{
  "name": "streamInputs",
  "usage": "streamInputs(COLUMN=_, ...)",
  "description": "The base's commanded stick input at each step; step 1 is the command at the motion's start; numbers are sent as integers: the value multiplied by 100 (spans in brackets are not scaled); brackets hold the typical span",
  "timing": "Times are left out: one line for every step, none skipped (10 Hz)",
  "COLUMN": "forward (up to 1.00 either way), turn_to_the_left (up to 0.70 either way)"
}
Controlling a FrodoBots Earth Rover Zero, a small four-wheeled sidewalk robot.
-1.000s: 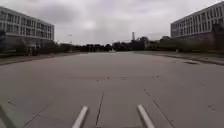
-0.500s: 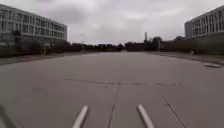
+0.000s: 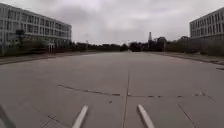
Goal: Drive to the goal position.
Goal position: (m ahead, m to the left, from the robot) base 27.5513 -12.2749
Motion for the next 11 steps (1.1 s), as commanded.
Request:
streamInputs(forward=100, turn_to_the_left=-23)
streamInputs(forward=100, turn_to_the_left=-27)
streamInputs(forward=100, turn_to_the_left=-27)
streamInputs(forward=100, turn_to_the_left=-27)
streamInputs(forward=100, turn_to_the_left=-27)
streamInputs(forward=100, turn_to_the_left=-27)
streamInputs(forward=100, turn_to_the_left=-27)
streamInputs(forward=100, turn_to_the_left=-1)
streamInputs(forward=100, turn_to_the_left=0)
streamInputs(forward=100, turn_to_the_left=0)
streamInputs(forward=100, turn_to_the_left=0)
